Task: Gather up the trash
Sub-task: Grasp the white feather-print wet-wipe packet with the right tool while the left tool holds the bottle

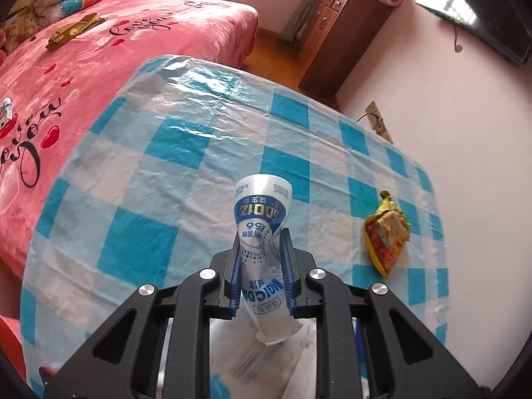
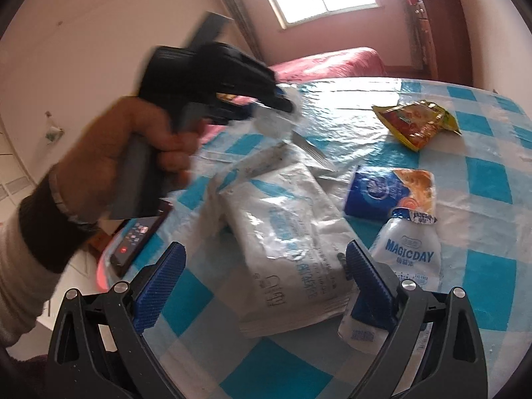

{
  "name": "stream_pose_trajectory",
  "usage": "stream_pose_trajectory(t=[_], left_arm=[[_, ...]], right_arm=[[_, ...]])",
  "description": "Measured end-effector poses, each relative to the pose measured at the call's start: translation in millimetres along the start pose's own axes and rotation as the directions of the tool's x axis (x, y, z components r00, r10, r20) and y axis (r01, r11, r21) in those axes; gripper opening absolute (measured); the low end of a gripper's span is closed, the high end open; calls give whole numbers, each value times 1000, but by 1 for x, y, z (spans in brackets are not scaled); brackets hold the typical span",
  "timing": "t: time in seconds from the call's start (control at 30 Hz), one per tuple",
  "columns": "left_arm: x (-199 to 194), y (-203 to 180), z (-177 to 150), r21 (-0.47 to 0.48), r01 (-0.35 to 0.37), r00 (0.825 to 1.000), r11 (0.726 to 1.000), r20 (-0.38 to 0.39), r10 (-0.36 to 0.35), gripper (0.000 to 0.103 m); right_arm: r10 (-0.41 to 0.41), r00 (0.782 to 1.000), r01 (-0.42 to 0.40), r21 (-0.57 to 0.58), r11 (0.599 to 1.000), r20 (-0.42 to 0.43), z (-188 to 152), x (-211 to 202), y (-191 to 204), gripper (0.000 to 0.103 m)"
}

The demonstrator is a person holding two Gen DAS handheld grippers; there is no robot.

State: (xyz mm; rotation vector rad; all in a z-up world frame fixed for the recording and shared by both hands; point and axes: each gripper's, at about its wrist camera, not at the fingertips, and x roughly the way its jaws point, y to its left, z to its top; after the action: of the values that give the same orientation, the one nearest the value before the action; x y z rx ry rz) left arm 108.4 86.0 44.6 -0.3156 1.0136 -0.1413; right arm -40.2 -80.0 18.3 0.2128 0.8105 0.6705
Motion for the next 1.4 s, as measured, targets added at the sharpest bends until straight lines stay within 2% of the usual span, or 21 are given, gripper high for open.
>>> stream_pose_trajectory(t=[0.33,0.57,0.73,1.03,1.1,1.13,1.17,1.27,1.4], left_arm=[[-52,21,-30,-10,80,996,997,41,-79,22],[-80,37,-58,7,107,993,994,51,-107,22],[-95,51,-81,7,135,990,991,49,-135,22],[-118,81,-114,-39,208,977,977,60,-206,22],[-123,86,-119,-41,214,975,976,67,-211,22],[-125,88,-122,-38,212,975,977,72,-209,22],[-128,90,-126,-33,208,976,978,75,-205,22],[-132,96,-136,-21,201,977,979,77,-199,22],[-134,105,-146,-30,217,974,976,69,-214,22]], right_arm=[[-78,997,79,29,996,-25,4,10,-12,96],[-156,985,154,-34,987,-72,9,24,-6,96],[-154,980,141,-106,984,-126,8,37,6,96],[-164,978,152,-95,984,-132,20,54,4,97],[-174,976,162,-93,982,-131,20,53,5,96],[-191,973,179,-98,979,-129,19,52,6,92],[-210,969,198,-104,975,-126,19,53,6,84],[-253,960,239,-120,963,-118,15,49,10,72],[-245,962,236,-90,968,-123,10,43,12,69]])
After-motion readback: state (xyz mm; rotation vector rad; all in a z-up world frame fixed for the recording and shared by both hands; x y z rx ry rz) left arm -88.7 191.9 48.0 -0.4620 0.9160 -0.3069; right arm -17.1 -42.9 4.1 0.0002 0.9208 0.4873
